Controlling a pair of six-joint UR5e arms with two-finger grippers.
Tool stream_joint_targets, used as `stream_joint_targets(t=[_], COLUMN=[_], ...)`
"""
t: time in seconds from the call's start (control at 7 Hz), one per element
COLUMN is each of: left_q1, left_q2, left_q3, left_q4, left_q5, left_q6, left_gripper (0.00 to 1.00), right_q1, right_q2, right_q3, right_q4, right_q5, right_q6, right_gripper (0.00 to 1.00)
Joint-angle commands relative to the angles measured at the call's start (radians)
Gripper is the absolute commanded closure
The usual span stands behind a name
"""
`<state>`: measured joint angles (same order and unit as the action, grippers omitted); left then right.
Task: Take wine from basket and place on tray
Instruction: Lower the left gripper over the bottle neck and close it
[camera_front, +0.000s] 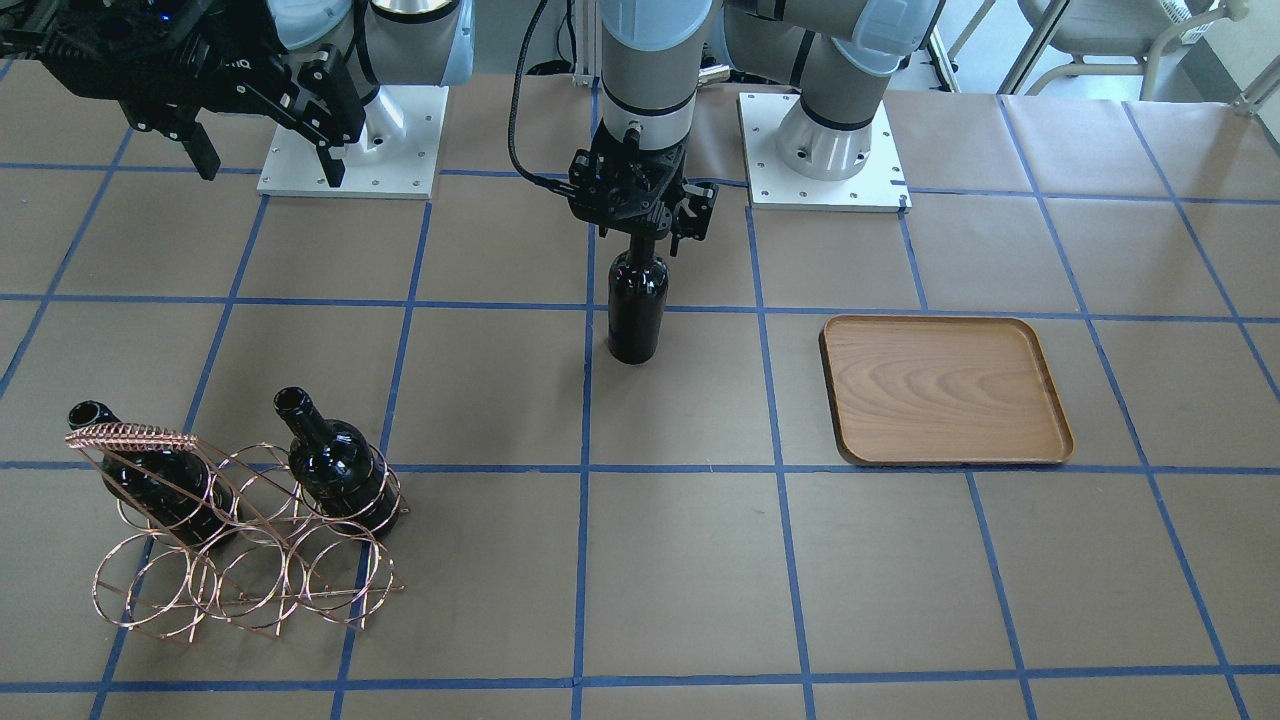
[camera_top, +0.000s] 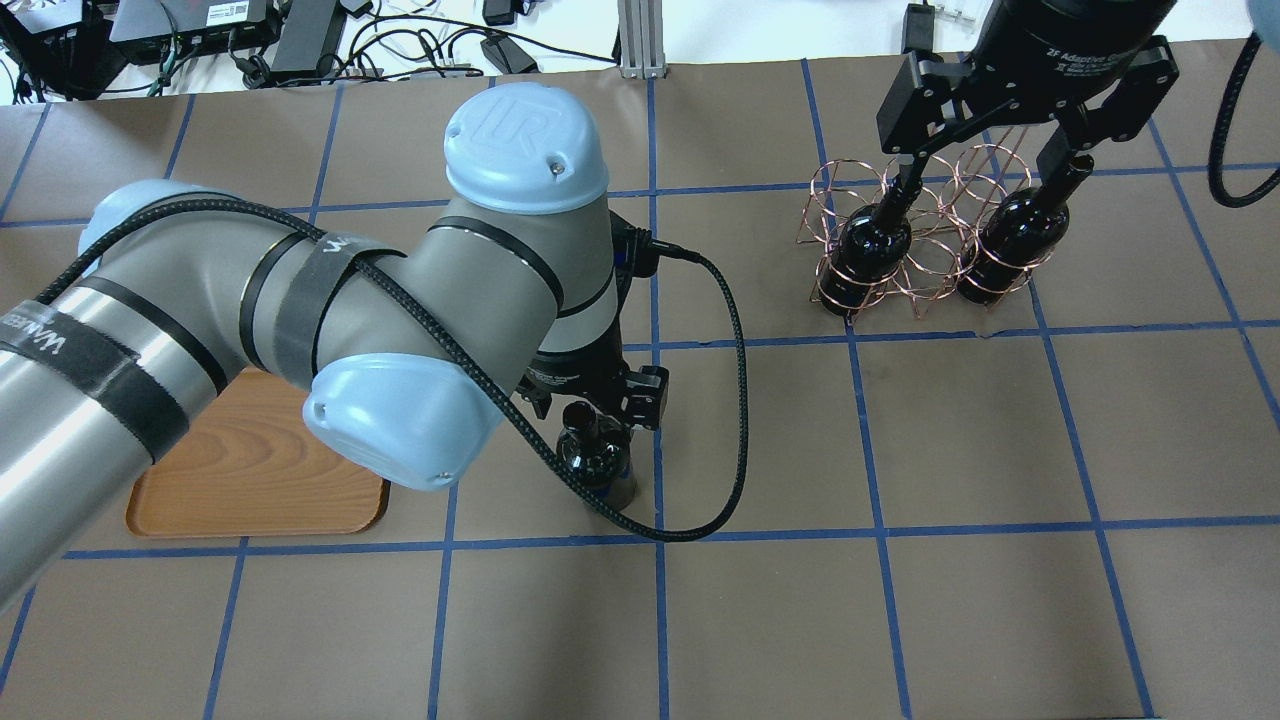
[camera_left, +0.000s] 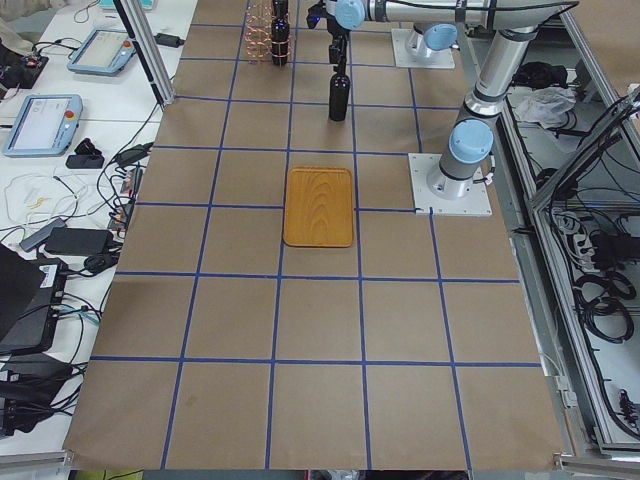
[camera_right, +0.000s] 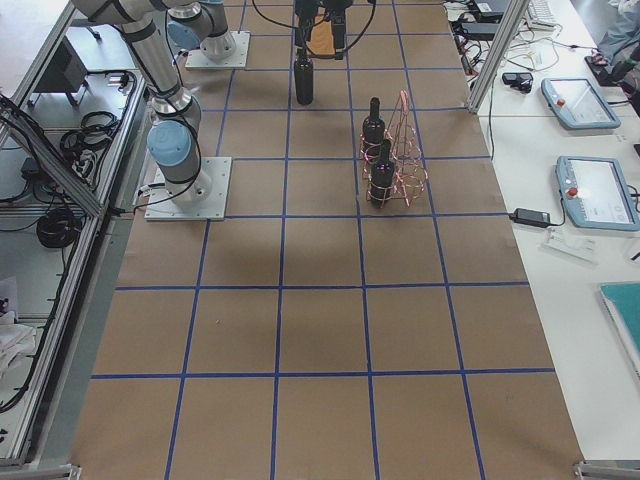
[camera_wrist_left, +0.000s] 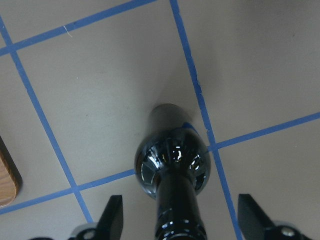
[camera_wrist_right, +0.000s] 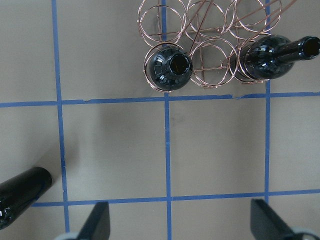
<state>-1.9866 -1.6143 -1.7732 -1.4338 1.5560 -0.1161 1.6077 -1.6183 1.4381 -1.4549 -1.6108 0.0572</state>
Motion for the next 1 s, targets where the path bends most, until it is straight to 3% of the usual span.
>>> stream_joint_targets(t=[0.0,0.14,0.29,0.43,0.57,0.71,0.86], left_q1=[0.005,0.006,0.008,0.008,0.008,0.008,0.008], left_q2=[0.007,0.007,0.004,-0.001,-0.006,-0.006,-0.006], left_q3=[0.000,0.001,0.003,0.006,0.018,0.027,0.028], left_q4=[-0.034,-0.031,-0.030,-0.019,-0.017,-0.019,-0.019], left_q5=[0.001,0.000,-0.007,-0.048,-0.060,-0.062,-0.056], left_q6=[0.001,0.001,0.003,0.003,0.001,0.003,0.003], left_gripper=[0.39,0.46,0.71,0.72,0.88,0.91,1.00], right_q1=[0.000,0.001,0.003,0.004,0.004,0.004,0.003], right_q2=[0.000,-0.002,-0.008,-0.038,-0.063,-0.075,-0.086], right_q3=[0.002,0.004,0.005,0.008,0.013,0.013,0.015], right_q4=[0.001,-0.004,-0.004,0.007,0.010,0.017,0.018], right_q5=[-0.049,-0.038,-0.035,-0.038,-0.038,-0.038,-0.040], right_q6=[-0.005,-0.008,-0.014,-0.020,-0.022,-0.022,-0.023], right_gripper=[0.00,0.00,0.00,0.00,0.00,0.00,0.00])
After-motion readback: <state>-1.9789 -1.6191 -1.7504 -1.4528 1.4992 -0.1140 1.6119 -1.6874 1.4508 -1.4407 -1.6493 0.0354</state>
